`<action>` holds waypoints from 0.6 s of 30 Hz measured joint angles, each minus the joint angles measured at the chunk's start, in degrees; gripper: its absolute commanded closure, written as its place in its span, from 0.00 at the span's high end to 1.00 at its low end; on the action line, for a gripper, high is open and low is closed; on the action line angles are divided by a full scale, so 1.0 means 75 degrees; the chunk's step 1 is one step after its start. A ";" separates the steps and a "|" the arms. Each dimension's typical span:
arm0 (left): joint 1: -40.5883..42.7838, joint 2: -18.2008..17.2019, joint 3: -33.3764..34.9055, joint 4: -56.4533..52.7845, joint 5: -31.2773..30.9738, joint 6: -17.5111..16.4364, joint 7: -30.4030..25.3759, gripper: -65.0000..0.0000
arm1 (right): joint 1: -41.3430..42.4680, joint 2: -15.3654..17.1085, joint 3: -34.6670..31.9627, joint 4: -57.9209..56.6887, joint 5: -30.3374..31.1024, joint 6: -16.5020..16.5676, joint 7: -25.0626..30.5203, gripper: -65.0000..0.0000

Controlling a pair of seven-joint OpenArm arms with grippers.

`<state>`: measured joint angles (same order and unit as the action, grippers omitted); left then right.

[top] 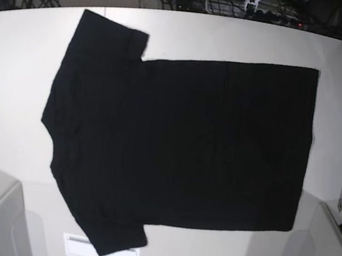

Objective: Fold the T-shirt properly
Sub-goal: 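Move the right gripper to the black T-shirt's shoulder corner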

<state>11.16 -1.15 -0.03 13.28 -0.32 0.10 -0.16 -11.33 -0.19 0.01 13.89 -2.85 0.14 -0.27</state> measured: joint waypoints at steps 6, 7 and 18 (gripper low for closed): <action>0.0003 0.0006 0.0000 0.0000 0.0000 0.0009 0.0000 0.02 | 0.0000 0.0000 0.0000 0.0003 -0.0012 -0.0012 0.0006 0.00; 0.0003 0.0003 0.0000 0.0000 0.0000 0.0009 0.0000 0.02 | 0.0003 0.0000 0.0006 0.0003 0.0006 -0.0015 0.0003 0.00; 0.0000 0.0006 0.0000 0.0000 -0.0015 0.0009 0.0000 0.48 | 0.0003 0.0000 0.0006 0.0006 0.0003 -0.0017 0.0009 0.00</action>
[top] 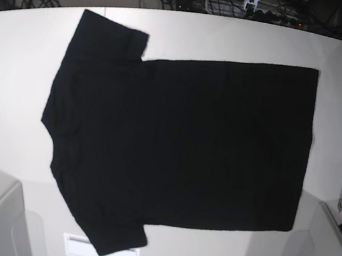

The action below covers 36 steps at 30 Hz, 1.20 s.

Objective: Fold the T-shirt properly
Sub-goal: 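Move the right gripper to the black T-shirt's shoulder corner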

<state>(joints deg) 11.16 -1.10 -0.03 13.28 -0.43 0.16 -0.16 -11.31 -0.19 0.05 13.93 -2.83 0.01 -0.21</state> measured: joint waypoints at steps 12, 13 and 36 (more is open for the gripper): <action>0.0000 0.0000 0.0009 0.0000 0.0012 0.0000 -0.0003 0.00 | 0.0000 0.0000 0.0000 -0.0003 0.0000 0.0000 0.0000 0.00; 0.0000 0.0000 0.0009 0.0000 0.0012 0.0000 -0.0003 0.00 | 0.0000 0.0000 0.0000 0.0000 0.0000 0.0000 -0.0003 0.00; 0.3756 -0.1137 -0.0009 0.5001 -0.0490 0.0032 0.0003 0.00 | -0.3654 0.0105 0.1373 0.5412 0.0656 -0.0029 -0.1049 0.00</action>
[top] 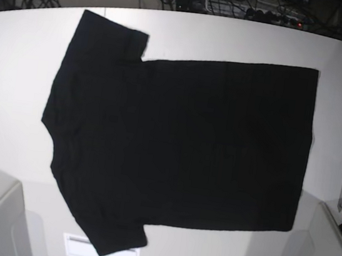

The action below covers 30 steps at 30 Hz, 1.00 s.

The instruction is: Fold the T-shirt properly

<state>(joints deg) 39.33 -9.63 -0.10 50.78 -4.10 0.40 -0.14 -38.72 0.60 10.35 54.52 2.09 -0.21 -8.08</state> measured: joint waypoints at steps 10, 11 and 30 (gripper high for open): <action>0.2570 -0.1390 -0.0079 0.3759 -0.2719 0.0015 -0.0009 0.00 | -0.1772 -0.0866 0.1585 0.4721 0.0035 0.0032 -0.0956 0.00; 0.2801 -0.1370 -0.0172 0.4065 -0.2719 0.0000 -0.0009 0.00 | -0.1842 -0.0938 0.1693 0.5126 0.0020 -0.0009 -0.1023 0.00; 0.4532 -0.0321 -0.3477 0.7181 -0.2719 -0.0058 -0.1017 0.00 | 0.0140 -0.0108 0.2221 0.7670 0.4526 0.1224 -0.3421 0.12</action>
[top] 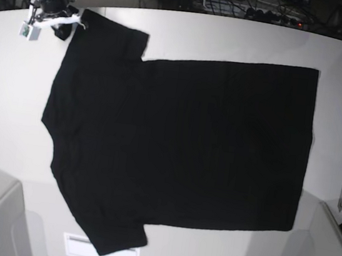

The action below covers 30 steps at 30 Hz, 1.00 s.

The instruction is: Fold the T-shirt properly

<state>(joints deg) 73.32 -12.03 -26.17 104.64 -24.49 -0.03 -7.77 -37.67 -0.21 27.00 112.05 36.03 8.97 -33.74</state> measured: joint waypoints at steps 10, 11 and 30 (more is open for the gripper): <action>-0.0248 0.0178 -0.0012 -0.0006 -0.0064 0.0006 0.0064 0.00 | 0.1644 0.0044 0.1393 -0.1443 0.1169 0.1384 -0.1658 0.57; -0.0254 0.0175 -0.0012 -0.0003 -0.0064 0.0006 0.0064 0.00 | 0.1693 0.0047 0.1408 -0.1603 0.1148 0.1408 -0.1714 0.57; -0.2171 0.0391 -0.1513 -0.0035 -0.3381 -0.2562 0.3392 0.43 | 0.1641 0.0087 0.1396 -0.2486 0.1055 0.2081 -0.1547 0.57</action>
<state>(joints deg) 57.04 -9.10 -37.52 104.38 -49.84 -19.25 17.67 -25.36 0.45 37.47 93.41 43.94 24.58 -45.34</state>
